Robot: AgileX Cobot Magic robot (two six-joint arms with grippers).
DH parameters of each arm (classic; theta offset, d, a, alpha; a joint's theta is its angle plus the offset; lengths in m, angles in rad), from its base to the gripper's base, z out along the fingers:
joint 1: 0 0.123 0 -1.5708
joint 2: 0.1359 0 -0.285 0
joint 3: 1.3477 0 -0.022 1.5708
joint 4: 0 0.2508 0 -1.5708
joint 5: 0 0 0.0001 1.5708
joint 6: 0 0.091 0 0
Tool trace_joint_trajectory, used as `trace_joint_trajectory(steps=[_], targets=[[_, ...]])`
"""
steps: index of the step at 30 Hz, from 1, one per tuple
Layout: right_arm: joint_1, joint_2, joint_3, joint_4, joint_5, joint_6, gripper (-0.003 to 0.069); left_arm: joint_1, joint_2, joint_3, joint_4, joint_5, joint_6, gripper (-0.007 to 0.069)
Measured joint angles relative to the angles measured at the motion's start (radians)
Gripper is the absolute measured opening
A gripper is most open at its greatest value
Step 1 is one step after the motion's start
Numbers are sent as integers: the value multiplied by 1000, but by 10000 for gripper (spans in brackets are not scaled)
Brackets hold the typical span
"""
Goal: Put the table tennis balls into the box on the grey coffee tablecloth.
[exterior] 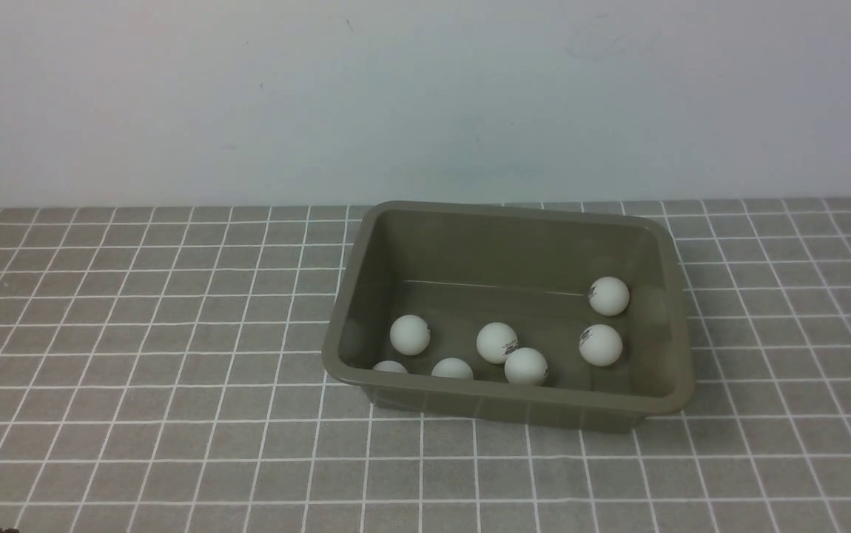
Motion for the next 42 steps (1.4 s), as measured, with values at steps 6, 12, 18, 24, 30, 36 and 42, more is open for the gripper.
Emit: trace_joint_trajectory(steps=[6, 12, 18, 24, 30, 36, 42], targets=[[0, 1, 111, 27, -94, -26, -7, 0, 0, 0, 0, 0, 0, -5], [-198, -10, 341, 23, -95, -31, -7, 0, 0, 0, 0, 0, 0, -5], [-314, -10, 474, 23, -58, -32, -7, 0, 0, 0, 0, 0, 0, -5], [-315, -10, 472, 20, -40, -39, -7, 0, 0, 0, 0, 0, 0, -5], [-315, -10, 472, 20, -39, -42, -7, 0, 0, 0, 0, 0, 0, -5], [-315, -10, 472, 20, -39, -42, -7, 0, 0, 0, 0, 0, 0, -5], [-315, -10, 472, 20, -39, -42, -7, 0, 0, 0, 0, 0, 0, -5]])
